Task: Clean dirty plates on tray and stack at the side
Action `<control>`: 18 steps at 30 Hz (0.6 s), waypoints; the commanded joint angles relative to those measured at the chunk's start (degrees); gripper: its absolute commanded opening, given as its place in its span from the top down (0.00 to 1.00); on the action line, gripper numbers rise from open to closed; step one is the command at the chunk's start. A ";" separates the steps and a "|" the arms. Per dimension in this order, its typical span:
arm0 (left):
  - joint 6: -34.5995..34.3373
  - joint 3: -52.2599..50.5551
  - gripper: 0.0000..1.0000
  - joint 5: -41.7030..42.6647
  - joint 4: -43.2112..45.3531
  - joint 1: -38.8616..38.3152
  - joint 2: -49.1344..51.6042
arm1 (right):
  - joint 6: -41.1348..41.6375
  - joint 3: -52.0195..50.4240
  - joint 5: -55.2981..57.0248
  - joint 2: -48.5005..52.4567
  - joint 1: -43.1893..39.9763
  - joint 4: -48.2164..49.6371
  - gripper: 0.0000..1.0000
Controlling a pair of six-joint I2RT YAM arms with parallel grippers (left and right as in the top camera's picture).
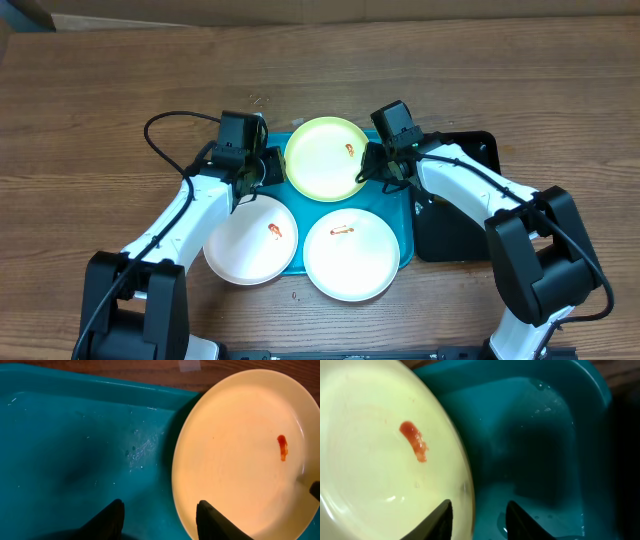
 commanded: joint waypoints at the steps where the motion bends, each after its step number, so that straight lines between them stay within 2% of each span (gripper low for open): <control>1: -0.42 0.96 0.55 0.22 1.64 -0.44 1.27 | -4.61 4.11 0.83 -2.08 -1.01 -2.23 0.61; 6: -0.37 0.96 0.56 -0.04 3.34 -0.44 1.81 | -6.21 9.79 0.81 -2.08 -2.19 -9.55 0.60; 13: -0.37 0.96 0.56 0.24 6.27 -1.66 6.21 | -10.27 11.21 0.79 -2.08 -5.07 -14.62 0.59; 18: -0.35 0.96 0.67 0.13 8.44 -3.10 8.61 | -10.69 12.17 0.72 -2.10 -10.82 -20.50 0.59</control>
